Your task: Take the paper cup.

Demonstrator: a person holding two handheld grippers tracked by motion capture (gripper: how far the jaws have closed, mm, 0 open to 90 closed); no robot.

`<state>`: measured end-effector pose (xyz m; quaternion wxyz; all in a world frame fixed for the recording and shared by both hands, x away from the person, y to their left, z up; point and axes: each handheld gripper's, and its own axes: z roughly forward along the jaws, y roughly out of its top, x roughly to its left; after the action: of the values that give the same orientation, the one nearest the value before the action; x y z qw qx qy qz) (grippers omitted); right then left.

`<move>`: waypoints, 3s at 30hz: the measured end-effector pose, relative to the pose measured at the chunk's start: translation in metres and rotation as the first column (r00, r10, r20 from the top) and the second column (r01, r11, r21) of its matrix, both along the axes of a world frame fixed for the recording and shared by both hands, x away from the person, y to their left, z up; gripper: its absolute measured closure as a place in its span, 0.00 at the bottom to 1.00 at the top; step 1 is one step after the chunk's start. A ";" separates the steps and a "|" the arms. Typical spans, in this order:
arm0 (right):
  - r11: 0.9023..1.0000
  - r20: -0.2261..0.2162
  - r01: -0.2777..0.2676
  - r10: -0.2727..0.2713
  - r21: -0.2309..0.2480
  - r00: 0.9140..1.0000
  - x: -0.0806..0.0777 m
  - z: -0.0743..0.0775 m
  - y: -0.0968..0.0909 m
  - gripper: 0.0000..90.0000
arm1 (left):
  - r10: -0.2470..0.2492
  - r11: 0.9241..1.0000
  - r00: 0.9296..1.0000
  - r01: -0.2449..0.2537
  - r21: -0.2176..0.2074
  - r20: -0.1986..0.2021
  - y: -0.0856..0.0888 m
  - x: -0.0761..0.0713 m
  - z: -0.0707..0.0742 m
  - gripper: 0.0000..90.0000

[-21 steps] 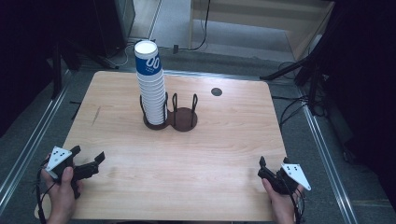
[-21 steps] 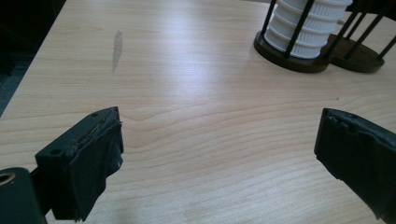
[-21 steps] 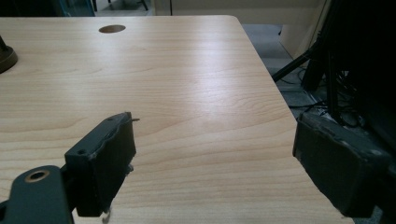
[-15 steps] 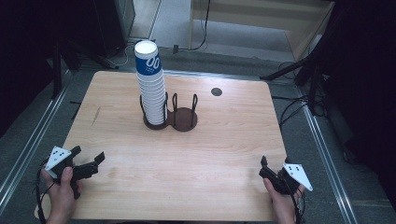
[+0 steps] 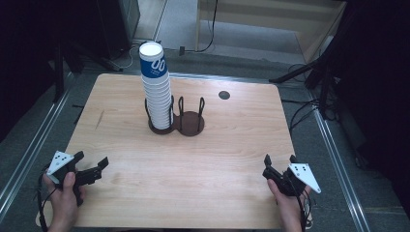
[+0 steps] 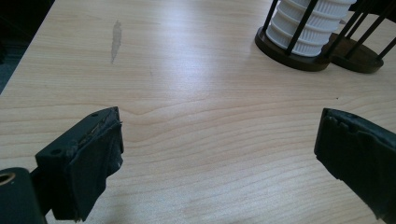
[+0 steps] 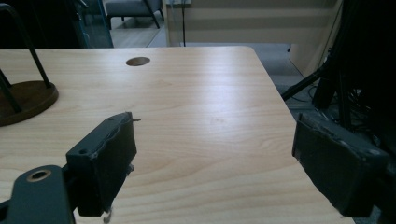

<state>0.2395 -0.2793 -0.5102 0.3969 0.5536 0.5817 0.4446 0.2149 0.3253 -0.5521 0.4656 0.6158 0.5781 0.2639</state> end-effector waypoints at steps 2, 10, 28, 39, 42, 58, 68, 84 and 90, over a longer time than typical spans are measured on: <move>1.000 -0.002 -0.017 0.017 -0.004 1.000 0.004 0.006 0.009 0.15 | 0.001 1.000 1.000 -0.001 -0.004 0.001 0.000 0.000 0.000 0.02; 0.998 0.004 -0.068 0.068 -0.017 0.998 0.015 0.019 0.033 0.15 | -0.001 1.000 1.000 0.001 -0.011 0.001 0.002 0.000 0.000 0.02; 0.988 0.033 -0.149 0.150 -0.041 0.988 0.032 0.048 0.070 0.15 | -0.004 1.000 1.000 0.004 -0.010 0.000 0.001 0.000 0.000 0.02; 0.982 0.039 -0.182 0.184 -0.043 0.982 0.046 0.059 0.092 0.15 | -0.009 1.000 1.000 0.009 -0.013 -0.003 0.002 0.001 0.000 0.02; 0.981 0.043 -0.189 0.191 -0.047 0.981 0.049 0.062 0.099 0.14 | -0.010 1.000 1.000 0.010 -0.013 -0.003 0.002 0.001 0.000 0.02; 0.972 0.042 -0.230 0.232 -0.043 0.972 0.060 0.071 0.132 0.14 | -0.012 1.000 1.000 0.012 -0.017 -0.004 0.002 0.001 0.000 0.02; 0.965 0.038 -0.259 0.261 -0.041 0.965 0.066 0.075 0.150 0.14 | -0.010 1.000 1.000 0.010 -0.019 -0.003 0.002 0.001 0.000 0.02; 0.947 0.051 -0.319 0.317 0.048 0.947 0.081 0.096 0.184 0.14 | -0.015 1.000 1.000 0.015 -0.012 -0.004 0.001 0.001 0.000 0.02; 0.936 0.055 -0.351 0.349 0.038 0.936 0.087 0.103 0.206 0.14 | -0.016 1.000 1.000 0.016 -0.021 -0.003 0.002 0.001 0.000 0.02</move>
<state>0.3265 -0.0736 -0.4076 0.3120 0.4398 0.6506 0.5347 0.2163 0.3272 -0.5525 0.4732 0.6159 0.5767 0.2533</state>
